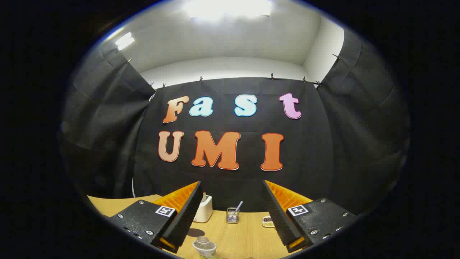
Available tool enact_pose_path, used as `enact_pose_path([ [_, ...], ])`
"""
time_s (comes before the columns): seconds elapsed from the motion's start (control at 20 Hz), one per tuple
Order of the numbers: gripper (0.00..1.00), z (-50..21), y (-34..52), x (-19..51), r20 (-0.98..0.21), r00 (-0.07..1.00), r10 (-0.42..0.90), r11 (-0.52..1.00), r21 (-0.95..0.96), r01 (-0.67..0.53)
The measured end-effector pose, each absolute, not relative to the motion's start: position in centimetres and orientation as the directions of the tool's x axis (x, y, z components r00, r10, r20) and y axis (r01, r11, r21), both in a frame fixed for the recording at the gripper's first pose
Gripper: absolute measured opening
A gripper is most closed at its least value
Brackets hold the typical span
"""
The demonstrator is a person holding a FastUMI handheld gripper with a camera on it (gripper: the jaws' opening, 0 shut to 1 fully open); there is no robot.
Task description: Take the bottle from table, then pour the juice into the cup, finally place the bottle on the coaster
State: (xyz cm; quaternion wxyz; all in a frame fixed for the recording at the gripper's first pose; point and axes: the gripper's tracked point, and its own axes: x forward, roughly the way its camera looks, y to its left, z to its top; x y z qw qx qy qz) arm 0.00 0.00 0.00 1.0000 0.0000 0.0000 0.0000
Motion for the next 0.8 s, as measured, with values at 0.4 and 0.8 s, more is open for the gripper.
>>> enact_pose_path([
  [0.4, 0.98, 0.25, -0.08, -0.05, 0.003, 1.000, 0.005, 1.000, 0.014, -0.005],
  [0.8, 0.98, 0.39, -0.17, -0.04, -0.004, 1.000, 0.011, 0.999, 0.041, -0.011],
])
